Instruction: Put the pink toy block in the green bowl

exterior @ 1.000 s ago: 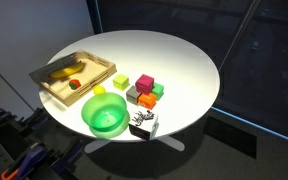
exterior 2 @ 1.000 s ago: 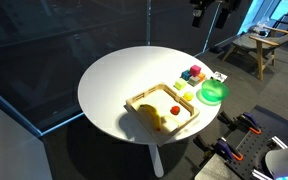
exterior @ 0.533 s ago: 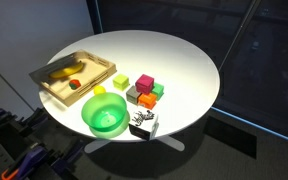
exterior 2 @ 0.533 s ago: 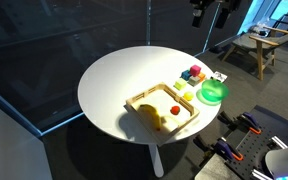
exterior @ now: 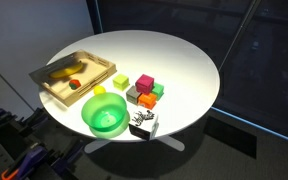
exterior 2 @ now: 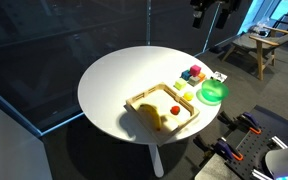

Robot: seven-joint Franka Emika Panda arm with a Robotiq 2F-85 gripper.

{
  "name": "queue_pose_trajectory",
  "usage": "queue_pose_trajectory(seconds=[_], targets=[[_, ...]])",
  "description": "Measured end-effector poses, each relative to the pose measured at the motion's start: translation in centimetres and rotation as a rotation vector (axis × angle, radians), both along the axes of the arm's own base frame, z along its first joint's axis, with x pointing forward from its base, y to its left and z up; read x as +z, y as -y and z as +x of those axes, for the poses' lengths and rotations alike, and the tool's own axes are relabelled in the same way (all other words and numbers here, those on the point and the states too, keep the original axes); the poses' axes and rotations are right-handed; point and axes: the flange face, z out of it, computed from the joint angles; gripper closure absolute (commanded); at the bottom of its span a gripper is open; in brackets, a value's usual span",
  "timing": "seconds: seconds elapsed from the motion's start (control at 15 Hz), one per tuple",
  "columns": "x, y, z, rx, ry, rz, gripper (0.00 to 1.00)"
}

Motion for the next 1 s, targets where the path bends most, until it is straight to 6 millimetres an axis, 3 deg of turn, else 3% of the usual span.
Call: queue_pose_trajectory(seconds=[0.27,0.6,1.0], targets=[[-0.1,1.3,0.3,-0.011,0.013,-0.052,0.0],[-0.3,4.8,1.5,-0.029,0.079,-0.147,0.0],[-2.4,8.8,3.4,0.049,0.135,-0.159,0.0]])
